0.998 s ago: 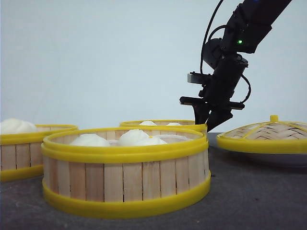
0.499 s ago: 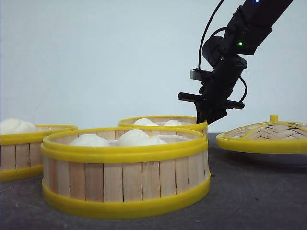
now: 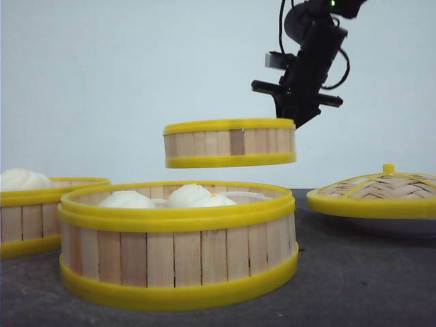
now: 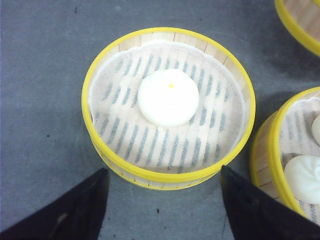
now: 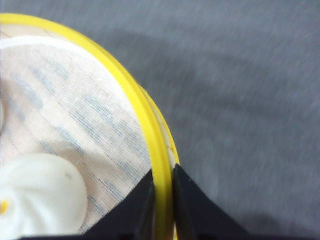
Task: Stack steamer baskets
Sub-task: 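Lift the basket with the right gripper and carry it over the nearest basket, then lower the held basket onto the nearest basket's rim, then open the right gripper and raise it away from the stack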
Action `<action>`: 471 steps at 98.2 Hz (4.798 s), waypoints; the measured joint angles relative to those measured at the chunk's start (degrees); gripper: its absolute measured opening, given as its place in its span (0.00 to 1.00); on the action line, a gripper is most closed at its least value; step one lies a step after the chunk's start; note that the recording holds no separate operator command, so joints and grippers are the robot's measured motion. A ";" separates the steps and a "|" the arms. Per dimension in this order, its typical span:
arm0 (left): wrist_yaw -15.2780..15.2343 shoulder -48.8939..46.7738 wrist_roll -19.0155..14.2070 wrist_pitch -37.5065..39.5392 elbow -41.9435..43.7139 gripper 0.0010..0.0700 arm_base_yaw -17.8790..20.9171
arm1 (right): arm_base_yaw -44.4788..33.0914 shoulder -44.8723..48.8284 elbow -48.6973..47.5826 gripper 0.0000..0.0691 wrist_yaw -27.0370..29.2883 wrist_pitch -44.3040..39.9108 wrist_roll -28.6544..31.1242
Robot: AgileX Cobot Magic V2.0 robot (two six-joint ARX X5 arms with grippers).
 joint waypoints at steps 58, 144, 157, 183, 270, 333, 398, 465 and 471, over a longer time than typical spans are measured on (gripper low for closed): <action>0.00 0.00 0.92 -0.07 0.00 0.61 0.00 | 4.39 -6.12 0.13 0.04 -0.31 -22.16 -9.90; 0.02 0.00 0.92 -0.57 0.00 0.61 0.00 | 11.06 -29.48 -30.93 0.04 -8.13 -4.79 -10.47; 0.00 0.00 0.92 -0.57 0.00 0.61 0.00 | 11.82 -29.86 -35.34 0.04 -8.13 2.12 -10.45; 0.00 0.00 0.92 -0.57 0.00 0.61 0.00 | 13.97 -29.83 -43.04 0.04 -7.89 13.55 -10.45; 0.00 0.00 0.92 -0.61 0.00 0.61 0.00 | 14.19 -28.41 -44.04 0.04 -7.58 18.25 -9.79; 0.00 0.00 0.92 -0.61 0.00 0.61 0.00 | 14.16 -25.55 -44.87 0.04 -7.63 20.68 -8.87; -0.04 2.58 0.92 -0.02 0.00 0.61 0.35 | 12.31 -26.36 -44.87 0.67 -8.70 21.09 -7.87; -0.13 33.88 0.24 9.88 8.87 0.61 14.05 | 12.24 -52.46 -44.09 0.68 -7.37 5.79 -9.01; -0.15 36.61 0.22 10.97 8.87 0.61 14.14 | 12.28 -53.79 -44.06 0.68 -6.32 4.55 -9.05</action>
